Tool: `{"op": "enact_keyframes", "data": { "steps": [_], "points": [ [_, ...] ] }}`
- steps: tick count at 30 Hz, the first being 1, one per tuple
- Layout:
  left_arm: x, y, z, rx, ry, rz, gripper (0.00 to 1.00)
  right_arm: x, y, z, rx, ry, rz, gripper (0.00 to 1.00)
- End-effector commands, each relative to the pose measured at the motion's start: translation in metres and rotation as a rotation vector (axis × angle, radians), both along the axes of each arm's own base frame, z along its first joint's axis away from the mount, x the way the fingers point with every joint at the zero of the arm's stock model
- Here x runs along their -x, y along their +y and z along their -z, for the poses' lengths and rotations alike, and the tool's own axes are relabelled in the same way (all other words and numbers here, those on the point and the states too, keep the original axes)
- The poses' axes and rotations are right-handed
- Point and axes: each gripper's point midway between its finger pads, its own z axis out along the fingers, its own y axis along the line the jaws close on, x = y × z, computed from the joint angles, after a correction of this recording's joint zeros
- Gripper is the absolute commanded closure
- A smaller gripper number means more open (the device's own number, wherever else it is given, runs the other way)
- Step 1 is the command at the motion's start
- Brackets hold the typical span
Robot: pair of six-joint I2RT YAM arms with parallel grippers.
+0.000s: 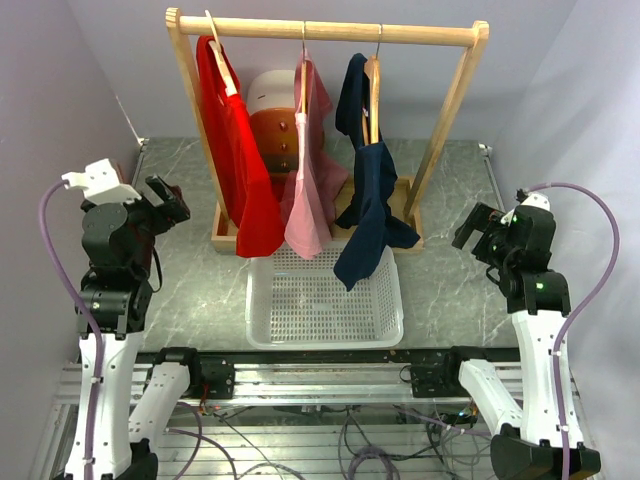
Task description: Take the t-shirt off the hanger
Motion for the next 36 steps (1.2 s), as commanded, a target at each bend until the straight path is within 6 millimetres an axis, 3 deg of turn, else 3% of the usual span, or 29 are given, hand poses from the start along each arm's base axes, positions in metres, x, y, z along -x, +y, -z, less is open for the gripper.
{"op": "enact_keyframes", "data": {
  "steps": [1, 9, 14, 22, 29, 32, 36],
  "points": [
    [0.002, -0.003, -0.035, -0.004, -0.073, 0.024, 0.01, -0.002, 0.000, -0.017, 0.008, -0.058, -0.005, 0.00],
    [-0.006, -0.012, -0.086, -0.031, -0.095, 0.084, 0.01, -0.004, 0.005, -0.023, 0.006, -0.102, -0.035, 0.00],
    [-0.008, -0.017, -0.119, -0.043, -0.152, 0.113, 0.01, -0.001, 0.002, -0.014, 0.012, -0.084, -0.024, 0.00],
    [-0.034, -0.046, -0.168, 0.043, -0.229, 0.254, 0.01, -0.003, 0.000, -0.008, 0.009, -0.053, -0.011, 0.00],
    [-0.057, -0.052, -0.203, 0.104, -0.270, 0.266, 0.00, -0.004, 0.012, -0.012, -0.018, -0.064, -0.070, 0.17],
    [-0.064, -0.072, -0.216, 0.100, -0.269, 0.296, 0.00, -0.006, 0.013, -0.023, -0.022, -0.085, -0.077, 0.19],
    [-0.079, -0.102, -0.212, 0.060, -0.220, 0.306, 0.00, -0.007, 0.015, -0.030, -0.029, -0.099, -0.086, 0.19]
  ]
}}
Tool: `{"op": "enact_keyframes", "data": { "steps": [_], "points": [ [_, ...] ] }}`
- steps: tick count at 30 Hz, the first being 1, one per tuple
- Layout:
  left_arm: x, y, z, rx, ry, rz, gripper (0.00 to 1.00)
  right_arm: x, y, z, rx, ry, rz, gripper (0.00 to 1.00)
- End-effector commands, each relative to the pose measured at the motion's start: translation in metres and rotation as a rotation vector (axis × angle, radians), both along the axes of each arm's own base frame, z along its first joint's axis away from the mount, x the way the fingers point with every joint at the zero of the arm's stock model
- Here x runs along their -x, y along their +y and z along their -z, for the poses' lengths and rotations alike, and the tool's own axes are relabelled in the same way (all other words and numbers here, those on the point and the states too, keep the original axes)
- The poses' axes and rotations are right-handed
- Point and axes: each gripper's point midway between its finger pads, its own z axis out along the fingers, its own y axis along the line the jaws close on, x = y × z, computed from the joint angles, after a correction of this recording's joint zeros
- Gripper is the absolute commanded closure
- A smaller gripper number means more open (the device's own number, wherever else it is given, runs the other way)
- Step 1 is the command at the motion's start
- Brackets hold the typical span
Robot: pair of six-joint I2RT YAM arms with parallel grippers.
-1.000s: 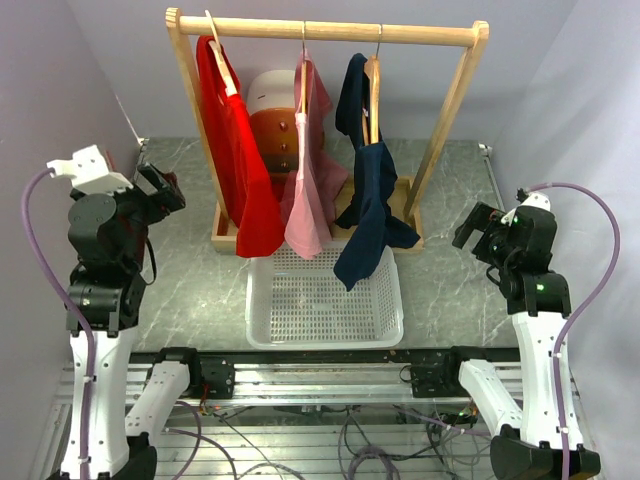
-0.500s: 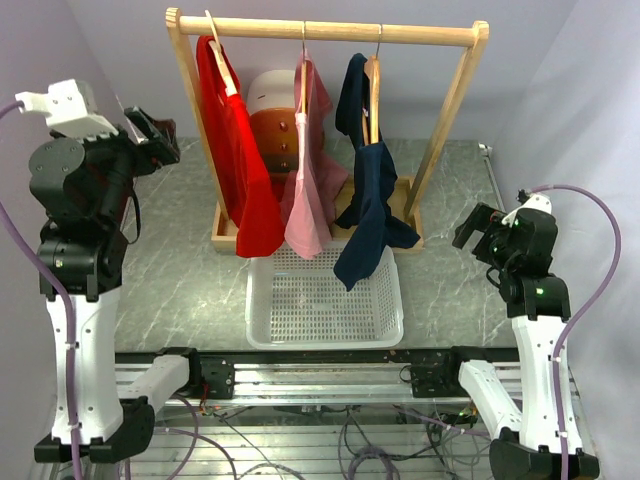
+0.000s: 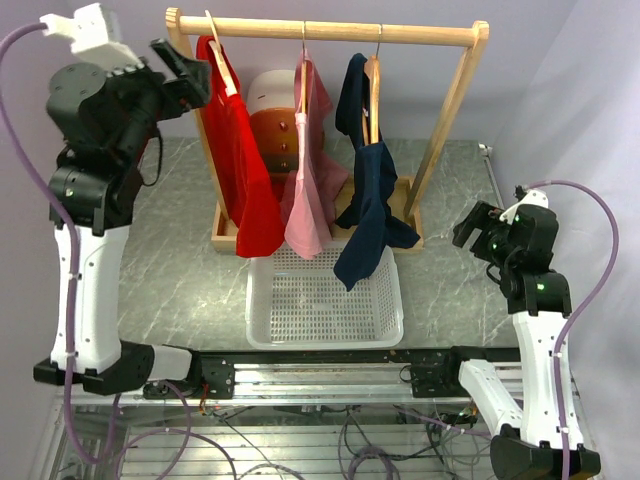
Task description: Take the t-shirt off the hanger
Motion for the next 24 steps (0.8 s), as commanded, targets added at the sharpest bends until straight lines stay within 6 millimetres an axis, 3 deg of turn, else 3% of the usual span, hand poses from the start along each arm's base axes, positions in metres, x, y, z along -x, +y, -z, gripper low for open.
{"op": "enact_keyframes", "data": {
  "steps": [1, 15, 24],
  "points": [
    [-0.003, -0.027, -0.003, -0.029, 0.030, 0.002, 0.00, -0.002, 0.003, -0.022, -0.003, -0.055, -0.019, 0.19],
    [-0.046, -0.057, 0.030, -0.027, 0.145, -0.099, 0.08, 0.011, 0.001, -0.041, 0.013, -0.096, -0.004, 0.18],
    [-0.065, -0.052, 0.037, -0.033, 0.131, -0.209, 0.15, 0.013, 0.002, -0.042, 0.013, -0.100, -0.010, 0.17]
  ]
}}
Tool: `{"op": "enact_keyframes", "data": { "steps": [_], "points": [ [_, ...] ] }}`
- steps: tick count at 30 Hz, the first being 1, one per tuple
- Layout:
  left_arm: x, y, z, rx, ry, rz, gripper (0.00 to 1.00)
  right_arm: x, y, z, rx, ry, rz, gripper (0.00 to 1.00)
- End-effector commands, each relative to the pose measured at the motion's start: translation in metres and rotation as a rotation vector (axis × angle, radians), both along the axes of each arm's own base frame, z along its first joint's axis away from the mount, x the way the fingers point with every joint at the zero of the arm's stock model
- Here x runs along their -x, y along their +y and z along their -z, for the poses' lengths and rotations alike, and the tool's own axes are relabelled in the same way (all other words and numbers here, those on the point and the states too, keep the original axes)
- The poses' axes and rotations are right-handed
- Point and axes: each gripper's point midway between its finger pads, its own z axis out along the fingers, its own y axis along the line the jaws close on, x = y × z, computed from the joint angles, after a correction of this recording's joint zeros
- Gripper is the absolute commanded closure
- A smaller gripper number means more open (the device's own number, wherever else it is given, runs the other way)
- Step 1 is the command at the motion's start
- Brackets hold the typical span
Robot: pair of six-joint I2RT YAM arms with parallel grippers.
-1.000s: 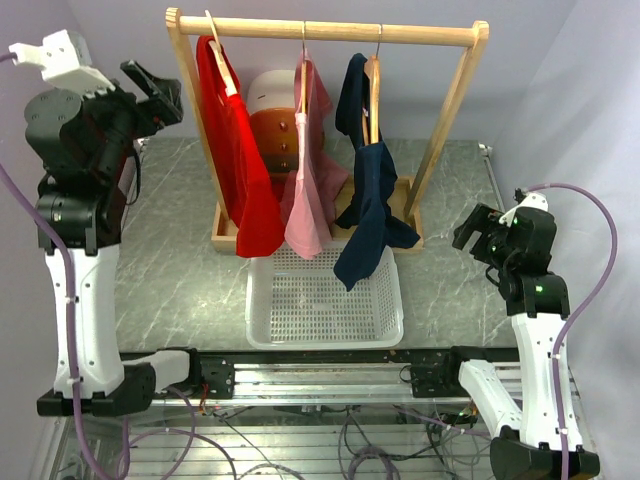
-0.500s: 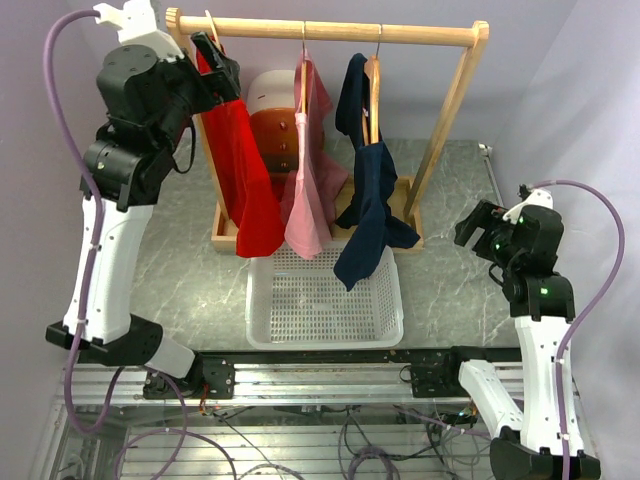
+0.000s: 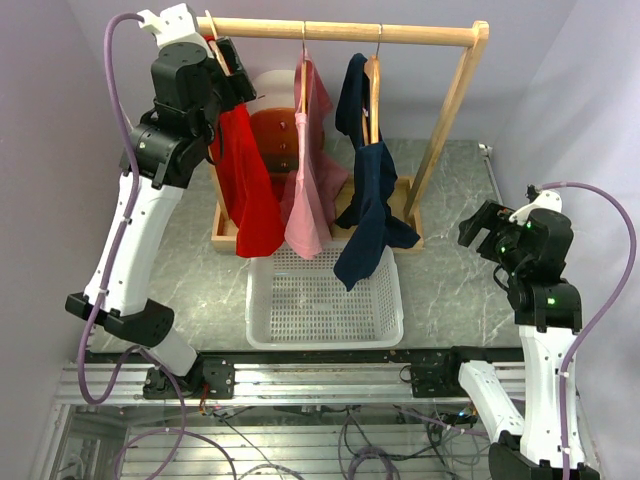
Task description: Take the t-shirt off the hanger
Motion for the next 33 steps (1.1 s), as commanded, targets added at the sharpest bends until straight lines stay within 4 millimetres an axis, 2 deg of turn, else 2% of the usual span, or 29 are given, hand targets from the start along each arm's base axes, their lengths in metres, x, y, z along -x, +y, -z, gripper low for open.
{"op": "enact_keyframes", "data": {
  "steps": [1, 12, 18, 29, 33],
  "points": [
    [-0.005, 0.011, -0.018, 0.017, -0.071, -0.081, 0.15, 0.002, 0.000, -0.007, 0.008, -0.016, -0.006, 0.17],
    [-0.032, 0.000, -0.007, -0.009, -0.064, -0.093, 0.21, -0.001, 0.001, -0.008, 0.011, -0.022, -0.014, 0.17],
    [-0.041, -0.001, -0.009, -0.020, -0.086, -0.106, 0.27, -0.004, 0.001, -0.003, 0.008, -0.013, -0.017, 0.17],
    [-0.037, 0.008, -0.019, -0.007, -0.129, -0.147, 0.29, -0.010, 0.002, 0.003, 0.010, 0.006, -0.028, 0.17],
    [-0.036, 0.013, -0.015, -0.020, -0.117, -0.171, 0.30, -0.011, 0.003, 0.003, 0.009, 0.006, -0.033, 0.17]
  ]
}}
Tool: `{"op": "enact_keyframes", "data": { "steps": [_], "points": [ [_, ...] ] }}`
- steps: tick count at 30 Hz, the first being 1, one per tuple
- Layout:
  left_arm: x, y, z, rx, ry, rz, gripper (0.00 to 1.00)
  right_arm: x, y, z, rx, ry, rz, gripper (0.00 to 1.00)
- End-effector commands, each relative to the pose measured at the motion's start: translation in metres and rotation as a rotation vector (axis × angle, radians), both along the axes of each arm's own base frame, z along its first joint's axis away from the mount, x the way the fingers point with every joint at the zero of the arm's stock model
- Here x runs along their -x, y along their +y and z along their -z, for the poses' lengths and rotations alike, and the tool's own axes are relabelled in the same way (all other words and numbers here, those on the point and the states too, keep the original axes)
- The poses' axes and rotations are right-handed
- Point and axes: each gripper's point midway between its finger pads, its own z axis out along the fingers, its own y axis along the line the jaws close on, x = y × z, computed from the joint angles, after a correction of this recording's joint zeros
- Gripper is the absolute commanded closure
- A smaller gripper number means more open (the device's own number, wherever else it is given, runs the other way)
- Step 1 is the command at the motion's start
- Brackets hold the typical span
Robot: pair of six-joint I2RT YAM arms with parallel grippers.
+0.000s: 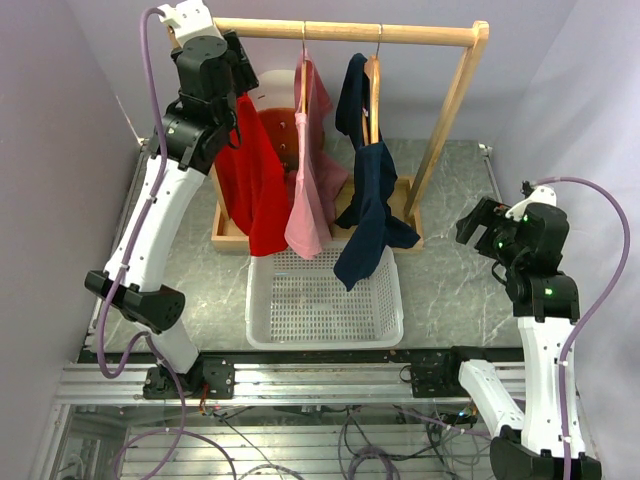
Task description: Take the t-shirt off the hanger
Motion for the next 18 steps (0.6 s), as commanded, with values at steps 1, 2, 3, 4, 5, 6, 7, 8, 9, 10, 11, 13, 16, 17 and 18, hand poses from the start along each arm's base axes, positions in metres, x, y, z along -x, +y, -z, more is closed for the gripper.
{"op": "enact_keyframes", "data": {
  "steps": [1, 2, 3, 4, 5, 6, 7, 8, 9, 10, 11, 13, 16, 17, 18],
  "points": [
    [0.011, 0.011, -0.019, 0.015, -0.057, -0.040, 0.30, -0.003, 0.002, -0.002, 0.006, -0.017, -0.019, 0.17],
    [0.011, 0.011, -0.018, 0.016, -0.056, -0.041, 0.31, -0.003, 0.002, -0.002, 0.006, -0.017, -0.019, 0.17],
    [0.010, 0.010, -0.015, 0.014, -0.050, -0.042, 0.31, -0.004, 0.002, -0.001, 0.005, -0.014, -0.020, 0.17],
    [0.010, 0.010, -0.013, 0.012, -0.046, -0.043, 0.31, -0.004, 0.002, 0.000, 0.006, -0.012, -0.021, 0.17],
    [0.009, 0.011, -0.012, 0.010, -0.043, -0.045, 0.31, -0.004, 0.002, 0.000, 0.005, -0.012, -0.022, 0.17],
    [0.008, 0.010, -0.009, 0.009, -0.037, -0.045, 0.31, -0.004, 0.003, 0.000, 0.005, -0.013, -0.024, 0.17],
    [0.007, 0.010, -0.008, 0.008, -0.035, -0.044, 0.32, -0.004, 0.002, 0.000, 0.004, -0.013, -0.024, 0.17],
    [0.006, 0.009, -0.007, 0.010, -0.033, -0.044, 0.33, -0.004, 0.003, 0.000, 0.003, -0.012, -0.026, 0.17],
    [0.004, 0.009, -0.005, 0.011, -0.031, -0.043, 0.35, -0.004, 0.003, 0.000, 0.004, -0.011, -0.026, 0.17],
    [0.004, 0.009, -0.006, 0.013, -0.034, -0.041, 0.39, -0.004, 0.003, 0.000, 0.004, -0.010, -0.025, 0.17],
    [0.005, 0.008, -0.007, 0.015, -0.038, -0.039, 0.47, -0.004, 0.002, 0.001, 0.005, -0.008, -0.023, 0.17],
    [0.005, 0.008, -0.008, 0.017, -0.045, -0.037, 0.71, -0.003, 0.002, 0.001, 0.007, -0.006, -0.019, 0.17],
    [0.006, 0.009, -0.011, 0.011, -0.059, -0.035, 0.93, -0.003, 0.001, 0.002, 0.007, -0.005, -0.018, 0.17],
    [0.007, 0.009, -0.013, 0.007, -0.066, -0.030, 0.93, -0.003, 0.002, 0.002, 0.007, -0.003, -0.020, 0.17],
    [0.008, 0.009, -0.016, 0.004, -0.078, -0.024, 0.93, -0.002, 0.002, 0.002, 0.006, -0.004, -0.020, 0.17]
  ]
}}
